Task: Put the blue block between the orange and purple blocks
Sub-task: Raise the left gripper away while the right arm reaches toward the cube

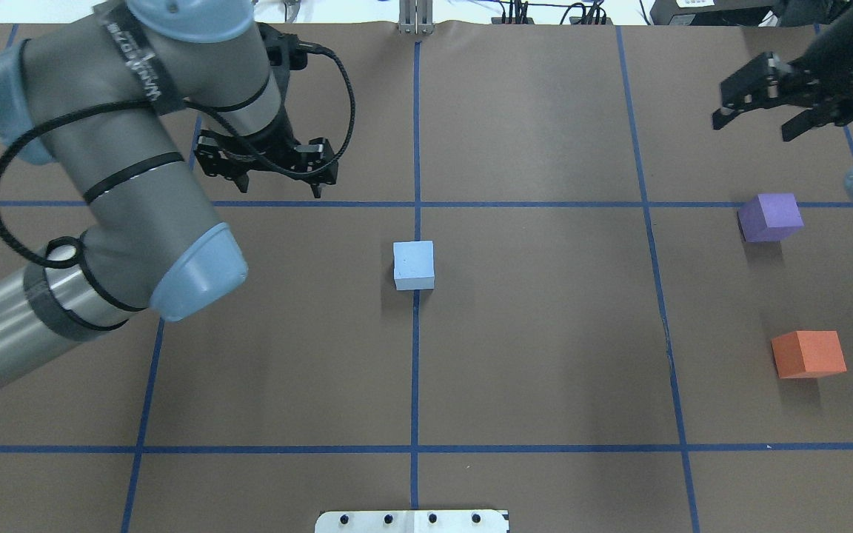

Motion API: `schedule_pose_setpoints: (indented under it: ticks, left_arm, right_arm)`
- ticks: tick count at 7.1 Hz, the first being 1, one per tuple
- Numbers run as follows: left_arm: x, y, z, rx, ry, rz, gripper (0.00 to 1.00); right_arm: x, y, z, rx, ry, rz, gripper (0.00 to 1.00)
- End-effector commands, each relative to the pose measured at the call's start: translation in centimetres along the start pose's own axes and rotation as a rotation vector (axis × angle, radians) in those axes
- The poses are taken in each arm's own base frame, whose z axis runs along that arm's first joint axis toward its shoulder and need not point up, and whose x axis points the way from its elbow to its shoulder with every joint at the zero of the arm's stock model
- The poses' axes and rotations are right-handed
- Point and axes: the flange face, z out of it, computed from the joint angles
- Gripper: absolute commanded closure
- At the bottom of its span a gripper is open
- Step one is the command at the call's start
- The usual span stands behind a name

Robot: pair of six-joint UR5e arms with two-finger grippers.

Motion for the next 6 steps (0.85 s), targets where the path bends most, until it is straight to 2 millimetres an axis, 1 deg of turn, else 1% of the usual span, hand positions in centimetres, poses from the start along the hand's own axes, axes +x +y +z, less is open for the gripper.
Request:
schedule_pose_setpoints:
  ticks: [1,2,3,4,5,6]
  left_arm:
    - [-8.9,1.2,-0.7,0.016,-0.047,0.052,0.00]
    - [-11.2,0.9,-0.6,0.014,-0.068,0.070,0.00]
    - [-13.8,0.7,-0.2,0.008,-0.091,0.098,0.00]
    - [-17.1,1.0,-0.1,0.001,-0.114,0.145,0.00]
    - [-20.5,0.6,-0.8,0.006,-0.137,0.170,0.00]
    - [-23.2,0.3,-1.1,0.002,-0.157,0.200,0.00]
  right_arm:
    - [-15.1,5.1,3.2,-0.030,0.083,-0.038,0.00]
    - [-18.6,6.1,4.7,-0.035,0.093,-0.046,0.00]
    - [-21.4,7.4,7.1,-0.028,0.129,-0.064,0.00]
    - [-23.5,7.1,9.5,-0.006,0.114,-0.098,0.00]
    - [-25.2,7.0,12.9,-0.007,0.080,-0.108,0.00]
    - [-27.5,8.4,15.8,0.009,0.097,-0.114,0.00]
